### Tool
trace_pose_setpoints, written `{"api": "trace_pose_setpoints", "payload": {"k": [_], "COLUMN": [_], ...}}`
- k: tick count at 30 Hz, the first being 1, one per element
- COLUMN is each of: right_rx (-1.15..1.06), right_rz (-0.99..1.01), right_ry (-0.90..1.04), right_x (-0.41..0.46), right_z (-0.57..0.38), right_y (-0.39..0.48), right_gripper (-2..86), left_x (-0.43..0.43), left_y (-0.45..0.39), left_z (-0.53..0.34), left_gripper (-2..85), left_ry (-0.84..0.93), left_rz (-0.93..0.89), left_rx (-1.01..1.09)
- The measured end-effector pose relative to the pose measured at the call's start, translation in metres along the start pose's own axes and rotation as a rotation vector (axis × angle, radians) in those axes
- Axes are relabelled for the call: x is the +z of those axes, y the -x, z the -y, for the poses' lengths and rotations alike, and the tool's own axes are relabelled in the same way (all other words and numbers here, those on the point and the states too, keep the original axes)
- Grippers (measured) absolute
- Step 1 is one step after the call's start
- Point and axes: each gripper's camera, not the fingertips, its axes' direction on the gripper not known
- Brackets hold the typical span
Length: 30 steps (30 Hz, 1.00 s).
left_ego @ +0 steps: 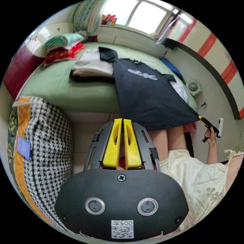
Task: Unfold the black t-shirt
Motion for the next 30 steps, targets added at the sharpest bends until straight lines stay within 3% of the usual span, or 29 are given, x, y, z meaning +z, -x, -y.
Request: {"api": "trace_pose_setpoints", "payload": {"k": [4, 7, 10, 13, 16, 19, 23, 30], "right_rx": [0.006, -0.082, -0.142, -0.140, -0.099, -0.131, -0.133, 0.052], "right_rz": [-0.179, -0.242, -0.177, -0.009, -0.066, -0.169, -0.215, -0.069], "right_ry": [0.074, 0.025, -0.162, -0.264, -0.235, -0.075, -0.010, 0.151], "right_x": [0.018, 0.015, 0.018, 0.054, 0.112, 0.166, 0.188, 0.220], "right_z": [0.001, 0.028, 0.066, 0.102, 0.127, 0.132, 0.131, 0.153], "right_y": [0.001, 0.025, 0.075, 0.129, 0.172, 0.197, 0.203, 0.168], "right_gripper": [-0.4, 0.9, -0.1, -0.8, -0.9, -0.9, -1.0, -1.1], "left_x": [-0.011, -0.022, -0.013, 0.025, 0.069, 0.102, 0.113, 0.130], "left_y": [-0.013, -0.048, -0.101, -0.149, -0.182, -0.205, -0.222, -0.239], "left_z": [-0.002, 0.028, 0.067, 0.109, 0.138, 0.144, 0.137, 0.142], "left_gripper": [-0.2, 0.7, 4.4, 6.3, 2.2, 0.0, -0.5, -0.7], "left_ry": [-0.081, -0.193, -0.342, -0.330, -0.252, -0.182, -0.191, -0.175], "left_rz": [0.147, 0.132, 0.023, -0.064, -0.013, 0.050, 0.117, 0.106], "left_rx": [-0.035, 0.051, 0.172, 0.203, 0.118, 0.094, 0.095, 0.058]}}
